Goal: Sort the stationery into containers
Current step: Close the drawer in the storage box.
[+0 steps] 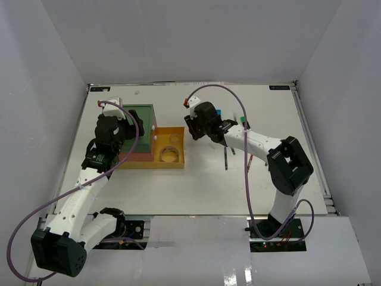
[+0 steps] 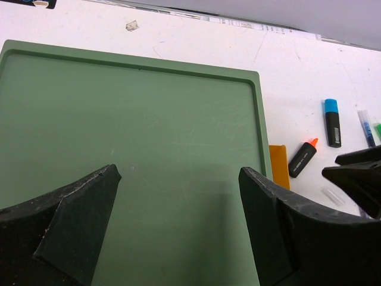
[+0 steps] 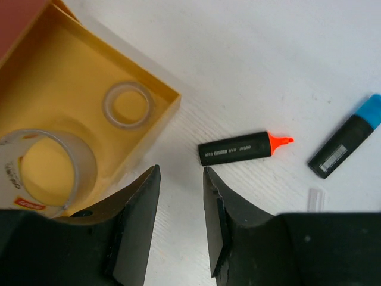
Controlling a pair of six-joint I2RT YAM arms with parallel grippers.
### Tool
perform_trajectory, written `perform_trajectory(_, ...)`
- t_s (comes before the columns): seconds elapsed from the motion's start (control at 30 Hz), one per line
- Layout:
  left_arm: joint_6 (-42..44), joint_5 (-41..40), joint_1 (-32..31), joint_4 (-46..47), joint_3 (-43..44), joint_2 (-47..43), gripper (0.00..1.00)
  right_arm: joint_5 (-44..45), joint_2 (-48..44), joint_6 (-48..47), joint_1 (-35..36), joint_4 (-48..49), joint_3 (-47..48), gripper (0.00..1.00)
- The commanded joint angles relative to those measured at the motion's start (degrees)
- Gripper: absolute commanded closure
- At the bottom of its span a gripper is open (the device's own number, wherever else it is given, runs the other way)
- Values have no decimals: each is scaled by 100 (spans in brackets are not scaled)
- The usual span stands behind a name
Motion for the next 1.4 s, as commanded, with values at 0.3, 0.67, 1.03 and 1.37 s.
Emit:
perform_trajectory(0.3, -110, 337, 2, -374, -24, 116, 7, -579, 633, 335, 76, 401, -264, 59)
perform_trajectory(0.67, -127, 486, 2, -365, -16, 247, 7, -1414, 1178, 573, 305, 726, 386, 59)
perform_trajectory(1.03, -145, 574, 2, -383, -7, 309, 7, -2231, 1644, 915, 332, 1271, 808, 57)
perform_trajectory(1.37, -154, 592, 2, -383, 2, 300, 7, -3092, 1996, 995, 446, 1877, 1063, 53)
